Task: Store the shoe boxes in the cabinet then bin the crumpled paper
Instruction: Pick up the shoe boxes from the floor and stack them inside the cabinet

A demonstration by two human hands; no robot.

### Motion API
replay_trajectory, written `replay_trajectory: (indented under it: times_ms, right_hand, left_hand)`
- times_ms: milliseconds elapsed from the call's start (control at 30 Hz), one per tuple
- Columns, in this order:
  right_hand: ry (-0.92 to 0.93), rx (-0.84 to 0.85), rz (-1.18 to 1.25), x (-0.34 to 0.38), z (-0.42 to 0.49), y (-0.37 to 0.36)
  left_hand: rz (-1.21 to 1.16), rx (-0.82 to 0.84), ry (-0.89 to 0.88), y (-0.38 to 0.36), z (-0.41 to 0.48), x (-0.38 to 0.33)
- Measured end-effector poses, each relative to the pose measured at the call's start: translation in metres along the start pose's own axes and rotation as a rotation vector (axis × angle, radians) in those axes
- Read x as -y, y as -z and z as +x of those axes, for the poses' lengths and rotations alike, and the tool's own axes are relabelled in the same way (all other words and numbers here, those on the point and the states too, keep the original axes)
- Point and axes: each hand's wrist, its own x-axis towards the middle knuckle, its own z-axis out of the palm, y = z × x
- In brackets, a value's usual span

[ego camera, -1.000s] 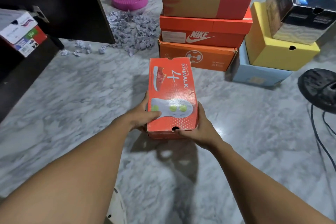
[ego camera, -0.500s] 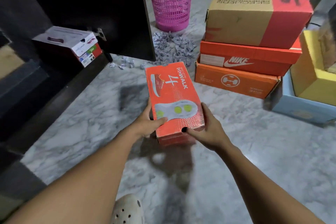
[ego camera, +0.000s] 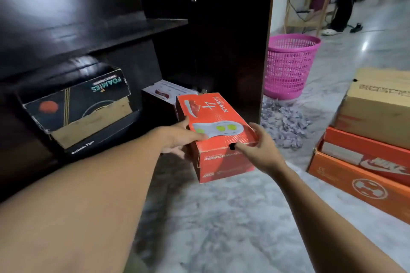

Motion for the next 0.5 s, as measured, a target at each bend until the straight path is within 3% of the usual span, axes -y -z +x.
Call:
replay_trajectory:
  times_ms: [233,500]
  right_hand:
    - [0.033,0.012,-0.105,0.062,0.109,-0.026]
    - [-0.004,0.25,-0.222,0.118,0.213,-0.042]
  left_hand:
    - [-0.069,-0.075,-0.063,0.08,0.047,-0.037]
    - [-0.217,-0.122,0.007,0.138,0.09,-0.059]
